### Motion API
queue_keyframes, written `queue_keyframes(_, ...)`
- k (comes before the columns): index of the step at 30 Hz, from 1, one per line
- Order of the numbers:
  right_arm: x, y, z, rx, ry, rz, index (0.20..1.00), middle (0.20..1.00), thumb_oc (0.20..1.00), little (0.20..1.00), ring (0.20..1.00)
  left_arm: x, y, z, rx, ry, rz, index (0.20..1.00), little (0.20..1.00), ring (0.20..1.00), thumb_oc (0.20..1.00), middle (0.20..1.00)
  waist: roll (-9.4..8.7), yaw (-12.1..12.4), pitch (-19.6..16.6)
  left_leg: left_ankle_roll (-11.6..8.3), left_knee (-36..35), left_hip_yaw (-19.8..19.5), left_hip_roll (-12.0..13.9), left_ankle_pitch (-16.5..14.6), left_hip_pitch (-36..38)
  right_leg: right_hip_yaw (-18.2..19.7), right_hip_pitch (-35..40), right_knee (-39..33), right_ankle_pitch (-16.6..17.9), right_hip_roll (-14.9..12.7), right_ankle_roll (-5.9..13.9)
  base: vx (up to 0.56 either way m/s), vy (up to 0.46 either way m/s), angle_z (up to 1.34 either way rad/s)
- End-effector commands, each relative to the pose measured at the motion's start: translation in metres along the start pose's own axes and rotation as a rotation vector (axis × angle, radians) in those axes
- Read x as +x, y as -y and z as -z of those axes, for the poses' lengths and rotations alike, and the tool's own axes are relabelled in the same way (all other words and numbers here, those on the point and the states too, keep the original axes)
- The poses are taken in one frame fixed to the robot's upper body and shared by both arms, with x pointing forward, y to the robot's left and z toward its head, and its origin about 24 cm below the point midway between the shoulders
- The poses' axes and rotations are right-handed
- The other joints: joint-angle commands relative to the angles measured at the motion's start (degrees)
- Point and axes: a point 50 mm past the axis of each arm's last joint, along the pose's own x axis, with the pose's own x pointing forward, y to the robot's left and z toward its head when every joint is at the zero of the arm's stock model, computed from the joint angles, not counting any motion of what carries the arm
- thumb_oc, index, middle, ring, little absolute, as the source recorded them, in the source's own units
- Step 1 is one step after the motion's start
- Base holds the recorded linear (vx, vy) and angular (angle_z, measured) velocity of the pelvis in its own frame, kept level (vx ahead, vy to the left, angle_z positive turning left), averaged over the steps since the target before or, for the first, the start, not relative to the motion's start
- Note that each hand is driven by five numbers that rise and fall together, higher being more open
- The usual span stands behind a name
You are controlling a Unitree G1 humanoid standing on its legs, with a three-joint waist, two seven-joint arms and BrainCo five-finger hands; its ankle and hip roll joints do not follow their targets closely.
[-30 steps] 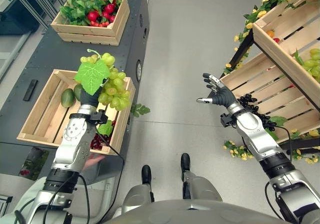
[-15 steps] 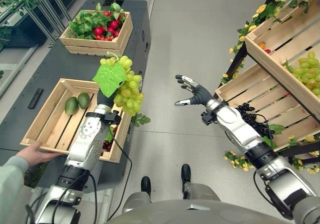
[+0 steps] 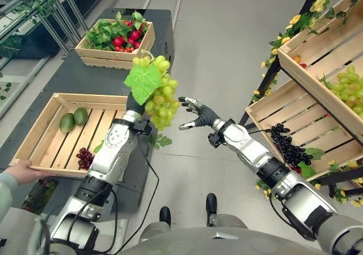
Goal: Pick up the fruits from the basket on one side to the basket on the other side
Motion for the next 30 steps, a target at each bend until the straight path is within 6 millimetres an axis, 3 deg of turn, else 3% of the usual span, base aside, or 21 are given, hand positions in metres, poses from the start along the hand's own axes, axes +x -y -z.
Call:
queue_keyframes(1,0.022,-0.003,-0.03,-0.028,0.101,-0.015,1.0,1.0,1.0,1.0,1.0,0.029,0.02,-0.034,0.045,0.168,0.098,0.2,0.2,0.2,0.2,0.2,-2.17,0.45,-2.96,2.13,-0.01,-2.6,-3.06,-3.47,-0.93,-1.1,4.2,0.26,-5.74,-2.26,6.43,0.0,0.0,0.0)
queue_keyframes(13,0.028,-0.012,-0.038,-0.012,0.122,-0.046,1.0,1.0,1.0,1.0,1.0,0.029,0.032,-0.026,0.012,0.147,0.127,0.2,0.2,0.2,0.2,0.2,-2.22,0.55,-3.01,2.21,-0.01,-2.71,-3.17,-3.44,-0.84,-1.25,4.28,0.26,-5.52,-2.38,6.5,0.0,0.0,0.0)
queue_keyframes(21,0.02,0.004,-0.051,0.001,0.195,0.004,1.0,1.0,1.0,1.0,1.0,0.012,0.02,-0.007,-0.003,0.077,0.06,0.2,0.2,0.2,0.2,0.2,-2.31,0.68,-3.07,2.32,-0.01,-2.64,-3.19,-3.57,-0.7,-1.18,4.26,0.26,-5.59,-2.32,6.49,0.0,0.0,0.0)
queue_keyframes(30,0.009,0.017,-0.034,0.024,0.147,0.06,1.0,1.0,1.0,1.0,1.0,-0.008,-0.001,0.007,0.006,0.022,-0.03,0.2,0.2,0.2,0.2,0.2,-2.32,1.2,-3.03,2.44,-0.01,-2.65,-3.13,-3.76,-0.33,-1.41,4.74,0.26,-5.88,-2.31,6.44,0.0,0.0,0.0)
